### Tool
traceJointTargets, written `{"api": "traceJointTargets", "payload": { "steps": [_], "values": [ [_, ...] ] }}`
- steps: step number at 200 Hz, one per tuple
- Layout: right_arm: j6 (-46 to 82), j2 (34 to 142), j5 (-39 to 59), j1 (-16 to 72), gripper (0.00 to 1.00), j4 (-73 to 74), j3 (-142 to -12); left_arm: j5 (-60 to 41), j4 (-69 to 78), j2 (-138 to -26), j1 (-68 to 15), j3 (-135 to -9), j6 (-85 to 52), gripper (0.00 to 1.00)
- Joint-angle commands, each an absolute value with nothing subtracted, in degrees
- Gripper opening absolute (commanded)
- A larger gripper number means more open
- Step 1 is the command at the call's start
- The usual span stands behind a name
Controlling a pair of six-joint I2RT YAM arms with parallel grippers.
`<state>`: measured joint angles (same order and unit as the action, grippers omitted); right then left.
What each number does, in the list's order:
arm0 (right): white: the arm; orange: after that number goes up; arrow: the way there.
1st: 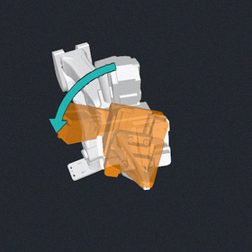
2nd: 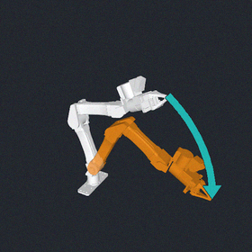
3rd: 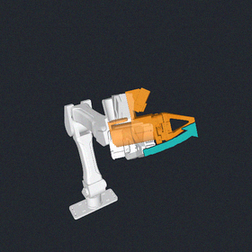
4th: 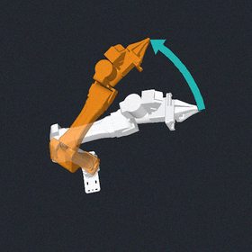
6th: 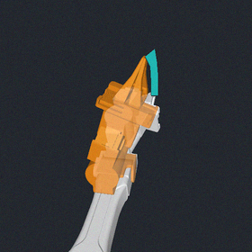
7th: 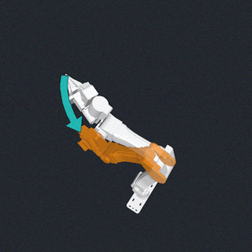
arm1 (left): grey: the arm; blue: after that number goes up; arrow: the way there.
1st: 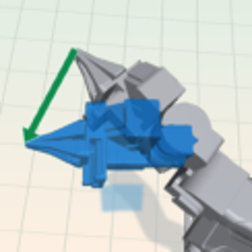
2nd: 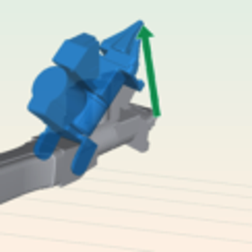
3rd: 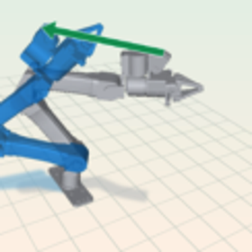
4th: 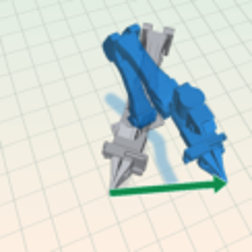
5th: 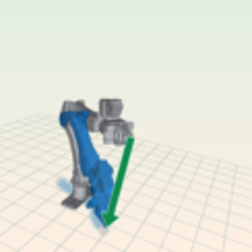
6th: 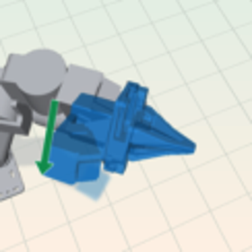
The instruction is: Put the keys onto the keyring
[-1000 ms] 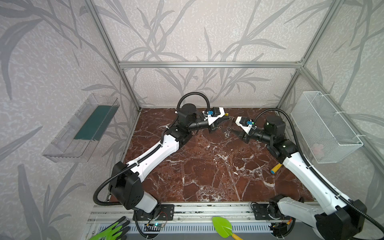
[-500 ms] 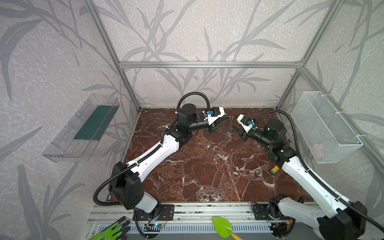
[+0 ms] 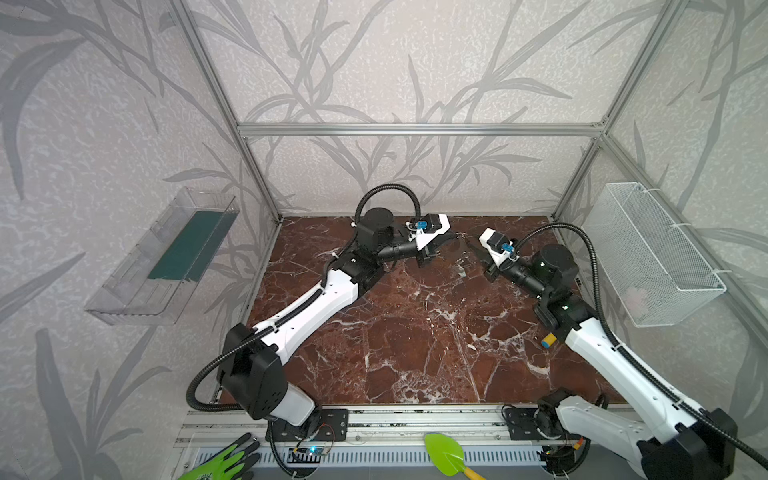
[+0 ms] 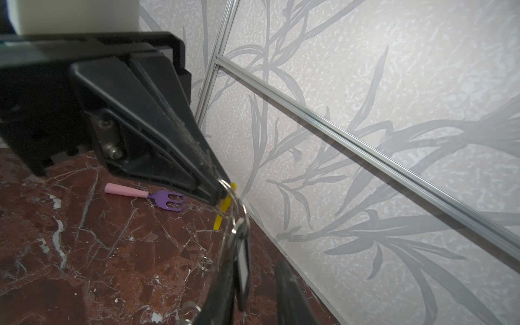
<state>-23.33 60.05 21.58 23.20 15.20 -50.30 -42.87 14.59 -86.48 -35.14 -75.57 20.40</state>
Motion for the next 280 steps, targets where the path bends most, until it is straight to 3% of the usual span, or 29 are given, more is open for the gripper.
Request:
{"api": "traceJointTargets", "payload": {
  "steps": [1, 19, 129, 217, 280],
  "values": [
    [-23.0, 59.2, 23.8, 23.6, 0.13, 17.1, -50.0, -42.8, 16.5, -84.9, -35.2, -75.8, 19.4, 0.0],
    [-24.4, 59.2, 23.6, 23.7, 0.0, 15.7, -50.2, -42.8, 17.4, -84.9, -35.2, -75.7, 18.6, 0.0],
    [-34.0, 60.9, 20.4, 26.3, 0.0, 11.4, -52.1, -43.6, 32.1, -85.7, -34.5, -73.1, 6.5, 0.0],
    [-37.5, 61.4, 20.0, 26.9, 0.0, 10.7, -52.2, -43.8, 35.3, -87.6, -34.4, -72.9, 6.1, 0.0],
    [-40.4, 60.8, 6.2, 26.9, 0.0, 10.9, -53.2, -43.1, 28.6, -86.6, -34.2, -73.3, 11.1, 0.0]
  ]
}}
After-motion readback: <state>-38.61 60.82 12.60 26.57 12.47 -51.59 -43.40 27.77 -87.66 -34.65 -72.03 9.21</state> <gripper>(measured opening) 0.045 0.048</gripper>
